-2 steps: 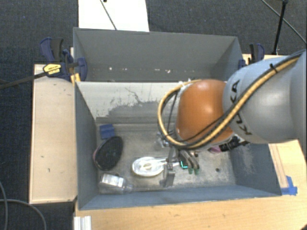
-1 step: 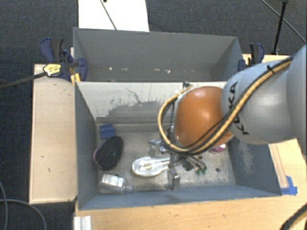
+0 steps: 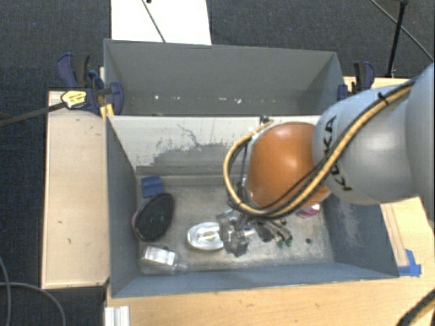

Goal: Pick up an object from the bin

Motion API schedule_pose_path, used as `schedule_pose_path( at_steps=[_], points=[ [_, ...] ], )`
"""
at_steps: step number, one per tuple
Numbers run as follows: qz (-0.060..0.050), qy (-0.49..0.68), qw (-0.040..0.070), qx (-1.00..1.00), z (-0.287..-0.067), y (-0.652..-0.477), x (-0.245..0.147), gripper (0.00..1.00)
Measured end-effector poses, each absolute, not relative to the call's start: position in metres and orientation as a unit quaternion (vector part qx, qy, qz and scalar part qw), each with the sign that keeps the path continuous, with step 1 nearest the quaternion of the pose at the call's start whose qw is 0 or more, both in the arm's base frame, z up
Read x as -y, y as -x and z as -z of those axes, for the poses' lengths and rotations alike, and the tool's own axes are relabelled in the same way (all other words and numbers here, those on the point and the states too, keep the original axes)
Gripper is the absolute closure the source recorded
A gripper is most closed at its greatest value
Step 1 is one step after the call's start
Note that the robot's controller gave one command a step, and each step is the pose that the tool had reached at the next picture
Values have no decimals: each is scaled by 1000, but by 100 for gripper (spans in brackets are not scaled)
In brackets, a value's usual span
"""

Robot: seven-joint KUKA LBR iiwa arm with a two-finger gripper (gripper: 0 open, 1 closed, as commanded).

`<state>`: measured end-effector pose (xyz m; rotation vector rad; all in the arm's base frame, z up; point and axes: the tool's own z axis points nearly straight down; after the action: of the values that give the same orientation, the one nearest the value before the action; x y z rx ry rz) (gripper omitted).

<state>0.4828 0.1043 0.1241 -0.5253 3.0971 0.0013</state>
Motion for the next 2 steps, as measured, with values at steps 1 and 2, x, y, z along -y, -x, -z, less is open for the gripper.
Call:
schedule_pose_path(
  at_steps=[1, 2],
  points=[
    [-1, 159, 4, -987, -168, -479, -126, 100],
    [-1, 160, 0, -987, -133, -486, -168, 100]
  ],
)
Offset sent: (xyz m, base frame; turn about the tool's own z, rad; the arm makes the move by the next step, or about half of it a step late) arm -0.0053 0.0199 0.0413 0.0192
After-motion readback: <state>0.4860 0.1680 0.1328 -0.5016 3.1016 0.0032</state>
